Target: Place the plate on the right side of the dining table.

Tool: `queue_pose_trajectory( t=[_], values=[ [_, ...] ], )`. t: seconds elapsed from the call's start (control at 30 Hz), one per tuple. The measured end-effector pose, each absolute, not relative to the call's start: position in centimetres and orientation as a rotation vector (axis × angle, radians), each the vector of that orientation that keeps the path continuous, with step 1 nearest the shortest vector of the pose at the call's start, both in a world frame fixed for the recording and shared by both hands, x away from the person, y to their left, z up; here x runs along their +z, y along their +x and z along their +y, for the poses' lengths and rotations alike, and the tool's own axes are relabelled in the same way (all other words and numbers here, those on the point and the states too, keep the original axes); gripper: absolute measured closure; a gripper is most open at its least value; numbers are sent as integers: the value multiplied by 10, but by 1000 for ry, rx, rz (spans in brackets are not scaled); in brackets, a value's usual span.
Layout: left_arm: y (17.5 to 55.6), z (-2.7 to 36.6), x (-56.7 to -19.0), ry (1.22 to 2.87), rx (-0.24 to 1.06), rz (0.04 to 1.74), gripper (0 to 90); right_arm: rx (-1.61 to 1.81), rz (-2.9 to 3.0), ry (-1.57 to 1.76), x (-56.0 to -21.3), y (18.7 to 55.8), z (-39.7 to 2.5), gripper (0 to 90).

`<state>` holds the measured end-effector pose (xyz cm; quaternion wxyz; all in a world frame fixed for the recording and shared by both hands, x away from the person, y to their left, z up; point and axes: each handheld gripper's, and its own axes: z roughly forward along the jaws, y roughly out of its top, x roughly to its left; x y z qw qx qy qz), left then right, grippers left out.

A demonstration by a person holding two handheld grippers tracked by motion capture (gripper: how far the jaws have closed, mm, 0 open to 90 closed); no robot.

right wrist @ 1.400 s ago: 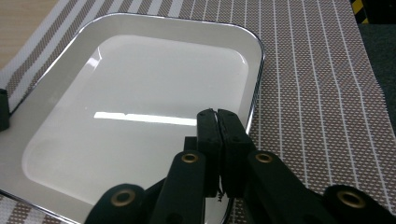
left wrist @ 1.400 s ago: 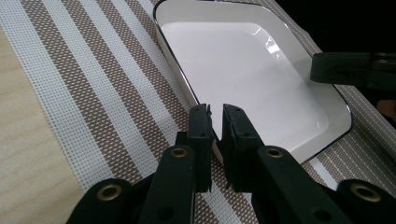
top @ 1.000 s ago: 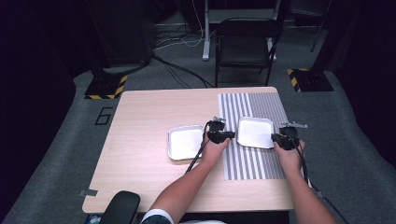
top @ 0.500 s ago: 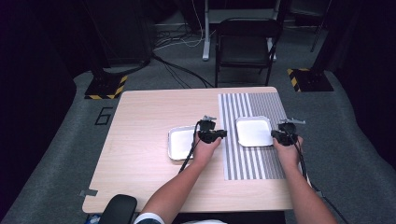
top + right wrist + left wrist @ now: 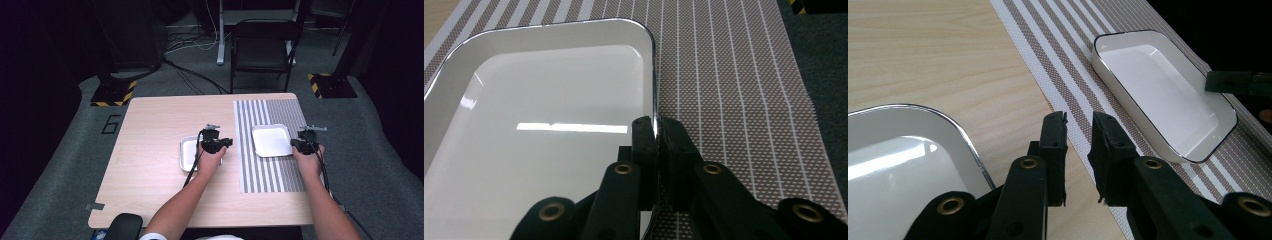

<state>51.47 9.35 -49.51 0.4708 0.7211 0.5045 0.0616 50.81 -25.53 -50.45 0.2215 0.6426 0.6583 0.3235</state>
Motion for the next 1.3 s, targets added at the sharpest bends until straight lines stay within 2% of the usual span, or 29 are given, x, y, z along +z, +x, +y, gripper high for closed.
queue_pose_trajectory(
  t=[0.33,0.43,0.53,0.9,1.3],
  values=[
    [514,109,-484,1746,183,1240,756,867,1809,1772,-504,502,-251,853],
    [514,114,-484,1743,190,1239,754,904,1788,1767,-502,501,-252,751],
    [514,119,-483,1746,196,1239,738,935,1765,1756,-495,498,-253,728],
    [510,159,-473,1741,260,1256,609,1003,1886,1612,-469,487,-227,618],
    [495,213,-477,1783,368,1289,498,1080,1979,1508,-463,458,-209,566]
  ],
)
